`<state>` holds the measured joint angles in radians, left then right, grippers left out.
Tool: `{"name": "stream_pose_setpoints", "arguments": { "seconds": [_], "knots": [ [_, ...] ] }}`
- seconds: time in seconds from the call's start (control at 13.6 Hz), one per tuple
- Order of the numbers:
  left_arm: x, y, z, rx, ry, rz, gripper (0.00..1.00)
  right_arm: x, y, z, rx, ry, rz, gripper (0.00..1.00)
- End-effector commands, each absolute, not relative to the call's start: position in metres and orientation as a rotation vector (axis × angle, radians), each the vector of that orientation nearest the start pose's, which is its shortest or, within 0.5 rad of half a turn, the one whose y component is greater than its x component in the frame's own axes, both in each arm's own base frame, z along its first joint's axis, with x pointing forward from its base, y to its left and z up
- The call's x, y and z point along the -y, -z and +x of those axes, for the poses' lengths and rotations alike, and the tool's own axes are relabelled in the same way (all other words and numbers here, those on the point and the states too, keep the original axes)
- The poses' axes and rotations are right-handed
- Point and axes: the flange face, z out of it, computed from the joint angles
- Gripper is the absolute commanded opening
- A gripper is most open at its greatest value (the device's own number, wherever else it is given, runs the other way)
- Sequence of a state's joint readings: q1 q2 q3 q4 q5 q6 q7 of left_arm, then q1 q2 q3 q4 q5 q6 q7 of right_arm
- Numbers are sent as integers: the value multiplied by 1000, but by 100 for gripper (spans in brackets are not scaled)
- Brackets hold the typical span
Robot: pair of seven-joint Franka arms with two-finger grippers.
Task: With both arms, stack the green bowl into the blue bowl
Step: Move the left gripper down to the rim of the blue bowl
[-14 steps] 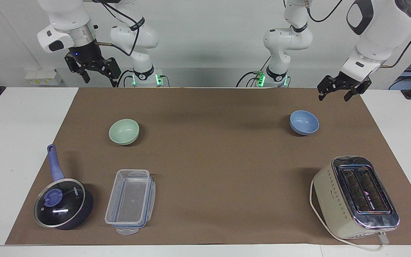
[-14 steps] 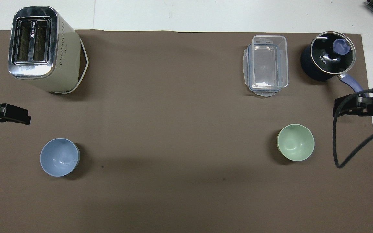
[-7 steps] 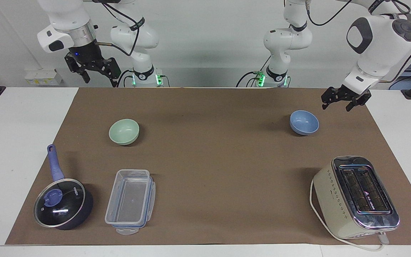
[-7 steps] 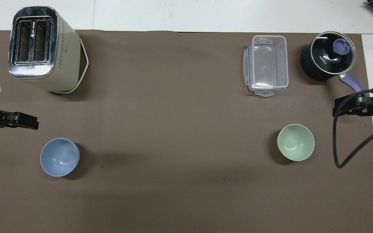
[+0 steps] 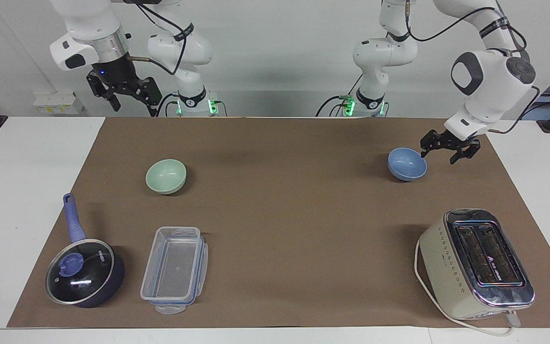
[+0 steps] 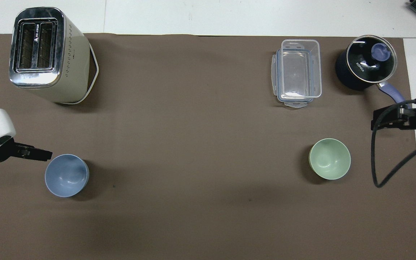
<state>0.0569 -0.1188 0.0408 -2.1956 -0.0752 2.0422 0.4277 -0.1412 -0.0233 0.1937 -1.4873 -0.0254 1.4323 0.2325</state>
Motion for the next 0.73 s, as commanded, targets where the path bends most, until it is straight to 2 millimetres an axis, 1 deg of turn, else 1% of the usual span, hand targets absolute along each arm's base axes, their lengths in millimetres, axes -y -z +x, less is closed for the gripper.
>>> {"name": "stream_pose_setpoints", "arguments": {
  "seconds": [0.0,0.07,0.15,0.22,0.29,0.37,0.44,0.51,0.59,0.66],
  "knots": [
    [-59,-390,485,-554,21,-3174,100,-24,-663,531,-311,-47,-3159,100],
    [-69,-376,481,-563,18,-3172,100,-24,-663,531,-311,-47,-3159,100],
    [-73,-366,478,-564,7,-3173,100,-24,-663,531,-311,-47,-3159,100],
    [-73,-361,476,-564,-11,-3177,100,-24,-663,531,-313,-47,-3159,100],
    [-72,-351,469,-562,-37,-3184,92,-24,-663,531,-313,-45,-3159,100],
    [-71,-341,463,-546,-51,-3198,56,-24,-663,531,-311,-45,-3159,100],
    [-71,-335,459,-503,-65,-3227,17,-24,-663,531,-311,-47,-3159,100],
    [-72,-335,458,-475,-73,-3241,0,-24,-663,531,-311,-45,-3159,100],
    [-76,-337,458,-414,-73,-3260,0,-24,-664,530,-311,-45,-3159,100],
    [-75,-338,458,-327,-89,-3288,0,-24,-663,531,-313,-47,-3159,100]
  ]
}}
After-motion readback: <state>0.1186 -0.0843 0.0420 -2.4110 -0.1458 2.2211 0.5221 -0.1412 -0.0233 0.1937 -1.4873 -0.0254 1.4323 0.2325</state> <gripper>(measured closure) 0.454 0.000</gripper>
